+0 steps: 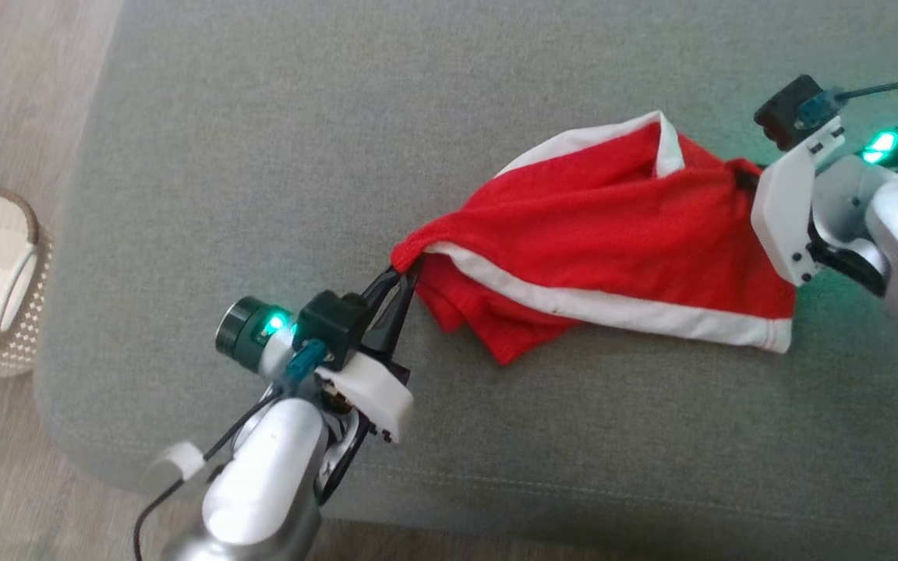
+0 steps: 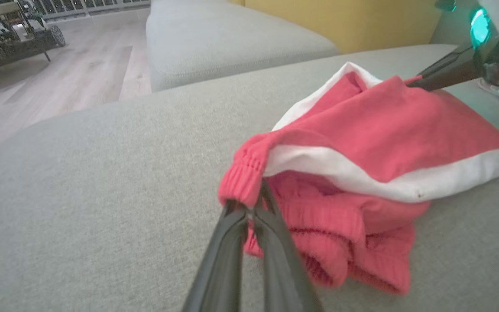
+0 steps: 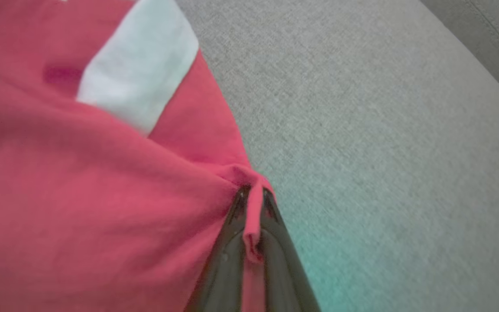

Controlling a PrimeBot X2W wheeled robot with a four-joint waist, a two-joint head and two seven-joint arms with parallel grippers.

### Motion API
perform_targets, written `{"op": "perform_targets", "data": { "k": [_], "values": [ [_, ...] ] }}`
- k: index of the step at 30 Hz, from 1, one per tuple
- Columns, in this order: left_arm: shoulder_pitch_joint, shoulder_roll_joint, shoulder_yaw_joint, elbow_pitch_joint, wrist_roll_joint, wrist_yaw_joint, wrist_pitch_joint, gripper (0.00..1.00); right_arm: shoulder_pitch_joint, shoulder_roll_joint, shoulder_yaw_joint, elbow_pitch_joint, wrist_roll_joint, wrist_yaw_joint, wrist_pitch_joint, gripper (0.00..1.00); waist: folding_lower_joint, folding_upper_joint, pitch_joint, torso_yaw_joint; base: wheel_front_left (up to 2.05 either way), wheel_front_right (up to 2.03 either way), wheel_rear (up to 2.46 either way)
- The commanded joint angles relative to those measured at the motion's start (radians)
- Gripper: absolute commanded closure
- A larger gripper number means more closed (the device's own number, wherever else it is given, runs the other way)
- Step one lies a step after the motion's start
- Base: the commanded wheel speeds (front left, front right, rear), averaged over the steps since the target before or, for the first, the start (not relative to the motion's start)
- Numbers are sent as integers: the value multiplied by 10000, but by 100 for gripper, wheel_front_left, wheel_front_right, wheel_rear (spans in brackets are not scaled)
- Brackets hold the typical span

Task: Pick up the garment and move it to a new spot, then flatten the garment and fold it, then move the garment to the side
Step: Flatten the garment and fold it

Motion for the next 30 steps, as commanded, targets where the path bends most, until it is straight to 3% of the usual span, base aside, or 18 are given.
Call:
{"op": "perform_targets", "data": {
  "k": [1,2,4,5,7,22,26,29,30],
  "values": [
    [-469,81,202,-23,-27,121,-78,100,-274,120,5,326,-275,-6,-473,13,0,0,212,0,0,0,0],
    [-572,81,152,128,-16,142,-78,100,-351,275,-13,710,-401,-6,-722,0,0,0,250,-26,0,0,0],
    [-720,81,75,376,-9,185,-78,100,-481,598,-152,1481,-617,-6,-1203,0,0,0,282,-94,0,0,0],
    [-774,81,64,457,0,230,-78,82,-534,764,-211,1814,-733,-6,-1442,0,0,0,267,-145,0,0,0],
    [-803,81,114,533,-18,343,-78,0,-609,1076,-345,2380,-938,-6,-1918,0,0,0,182,-265,0,0,0],
    [974,111,1972,-723,-860,815,-78,0,747,2668,-2389,4361,-979,-6,-5610,0,0,0,-1885,-1202,0,0,0],
    [1938,98,2627,-1485,-1244,934,-78,0,1639,3047,-3348,4285,-991,-6,-5951,0,0,0,-2371,-1466,0,0,0],
    [2592,89,3046,-1941,-1565,1043,-78,0,2511,3124,-4662,3288,-1260,-6,-5969,0,0,0,-2556,-1668,0,0,0],
    [2592,89,3046,-1941,-1565,1043,-78,0,2511,3124,-4662,3288,-1260,-6,-5969,0,0,0,-2556,-1668,0,0,0]
  ]
}}
